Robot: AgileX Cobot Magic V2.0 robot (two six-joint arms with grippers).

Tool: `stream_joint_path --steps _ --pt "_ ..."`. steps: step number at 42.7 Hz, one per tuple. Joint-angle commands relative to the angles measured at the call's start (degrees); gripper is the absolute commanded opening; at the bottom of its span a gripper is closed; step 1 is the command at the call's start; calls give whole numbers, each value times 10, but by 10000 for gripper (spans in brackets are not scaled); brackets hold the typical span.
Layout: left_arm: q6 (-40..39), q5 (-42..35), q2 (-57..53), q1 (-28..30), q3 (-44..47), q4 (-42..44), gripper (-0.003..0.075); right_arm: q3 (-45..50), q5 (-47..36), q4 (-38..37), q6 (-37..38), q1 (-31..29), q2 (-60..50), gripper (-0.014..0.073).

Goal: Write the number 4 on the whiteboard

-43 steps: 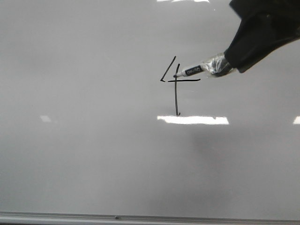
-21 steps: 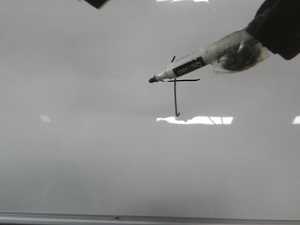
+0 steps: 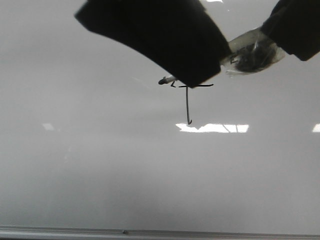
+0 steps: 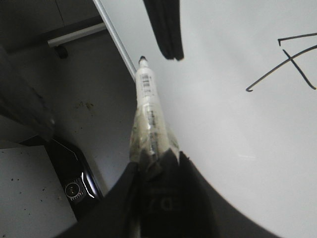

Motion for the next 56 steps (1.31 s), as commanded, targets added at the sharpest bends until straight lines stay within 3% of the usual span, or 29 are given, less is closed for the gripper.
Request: stream_joint_path --steps 1,10,23,30,35,43,46,50,56 --pt "7 -49 2 -4 -19 -20 585 -18 -38 1 -7 0 -9 -69" --pt "11 -76 27 -4 -20 -19 566 -18 -38 1 -7 0 -9 -69" --pt "11 -77 27 -4 -20 -19 205 -18 -38 1 -7 0 -9 -69" --pt "11 -77 27 -4 -20 -19 73 -18 -42 1 -6 0 -9 -50" --pt "11 -77 27 -4 -20 -19 27 -18 -40 1 -6 0 -9 87" --pt "11 -77 27 -2 -20 -13 9 -18 -38 1 -6 0 -9 483" --pt "-5 -77 27 -2 -20 7 9 -18 -38 0 -5 -3 -9 570" --pt "-62 -77 24 -2 -20 76 10 -18 -38 -1 0 -12 -9 592" --pt "-211 -67 10 0 -20 224 9 -18 -38 -1 17 -44 -9 591"
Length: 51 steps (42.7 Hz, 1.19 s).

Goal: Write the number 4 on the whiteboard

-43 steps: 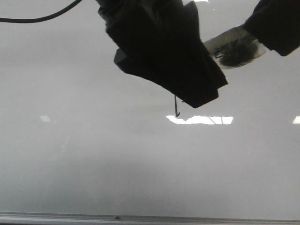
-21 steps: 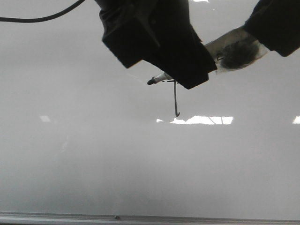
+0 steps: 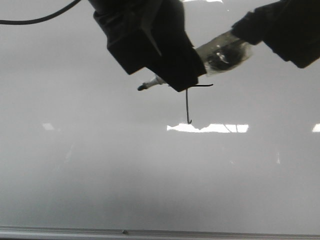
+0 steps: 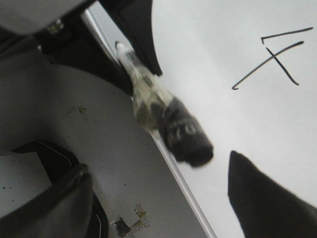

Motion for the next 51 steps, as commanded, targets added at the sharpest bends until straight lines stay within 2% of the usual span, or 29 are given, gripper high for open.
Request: stream_joint_path --steps 1,5,10,16,21,26,33,41,47,51 --pt "-114 -18 -36 5 -19 96 9 -18 -30 2 14 -26 -9 591" --pt "-233 10 -52 34 -19 197 10 -17 -26 2 20 -51 -9 591" --pt "-341 57 -73 100 -19 258 9 -17 -17 2 20 -66 -9 591" --pt "-394 82 -97 215 -16 261 9 -17 -13 2 20 -67 -9 591" --pt "-396 79 -110 324 -9 238 9 -17 -13 2 21 -67 -9 591" --pt "-396 35 -116 420 16 169 9 -17 -13 2 21 -67 -9 591" --pt "-396 -111 -116 519 95 83 9 -17 -13 2 21 -67 -9 591" --pt "-396 -274 -116 534 186 36 9 -17 -17 2 21 -67 -9 591" --pt "-396 -337 -115 520 216 28 9 -17 -17 2 21 -67 -9 591" --pt "-396 -347 -104 508 217 28 10 -17 -17 2 21 -67 -9 591"
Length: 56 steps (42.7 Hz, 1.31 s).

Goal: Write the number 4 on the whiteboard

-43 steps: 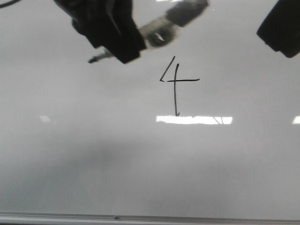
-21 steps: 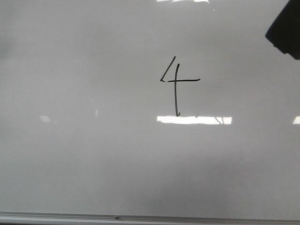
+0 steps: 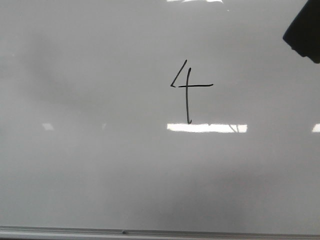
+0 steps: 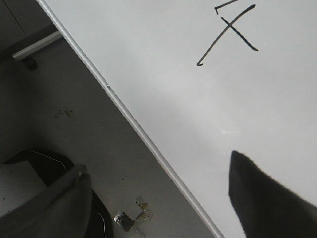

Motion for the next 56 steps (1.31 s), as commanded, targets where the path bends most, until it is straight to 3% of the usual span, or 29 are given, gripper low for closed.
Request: stream_joint_path --steps 1,20,24,29,34,44,56 --pt "-4 -65 -3 -17 -13 -7 10 -17 -29 2 0 -4 -9 591" --pt "-2 -124 93 -34 -13 -7 29 -17 -27 2 0 -4 -9 591" --pt "-2 -128 101 -34 -13 -7 110 -17 -27 2 0 -4 -9 591" --pt "-2 -125 103 -34 -13 -7 270 -17 -27 2 0 -4 -9 591" --pt "-1 -86 94 -34 -29 -6 359 -17 -29 2 2 -4 -9 591" --pt "3 39 24 -34 -91 3 356 -19 -12 -9 47 -4 -19 591" --pt "31 139 -114 -45 -124 6 356 -45 77 -121 220 -4 -62 591"
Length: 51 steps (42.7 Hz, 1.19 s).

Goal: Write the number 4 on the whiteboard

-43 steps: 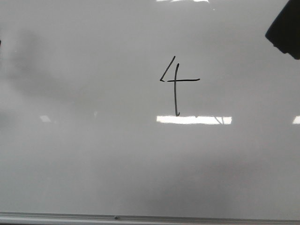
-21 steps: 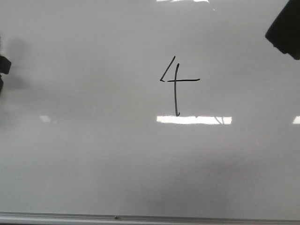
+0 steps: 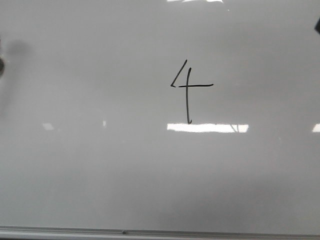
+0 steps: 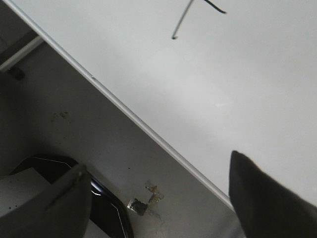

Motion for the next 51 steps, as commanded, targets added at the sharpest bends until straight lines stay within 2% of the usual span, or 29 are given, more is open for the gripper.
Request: stream_joint_path --steps 1,7,18,25,34,36,40,47,51 --pt "4 1 -67 -14 -21 1 356 -36 20 -54 75 -4 -23 591" --pt "4 53 -134 -58 -21 1 356 -44 59 -76 121 -4 -58 591" --pt "4 151 -223 -140 -17 -1 356 -42 71 -76 128 -4 -141 591" --pt "2 187 -261 -154 0 -8 356 -42 71 -76 128 -4 -172 589" --pt "2 190 -270 -154 7 -8 354 -42 70 -86 128 -4 -175 573" --pt "2 190 -270 -154 7 -8 344 -42 70 -87 128 -4 -175 532" --pt "2 189 -270 -154 7 -8 282 -42 69 -87 128 -4 -175 384" --pt "2 180 -270 -154 7 -21 107 -42 69 -87 128 -4 -175 92" --pt "2 177 -270 -154 7 -28 11 -42 69 -87 128 -4 -175 -25"
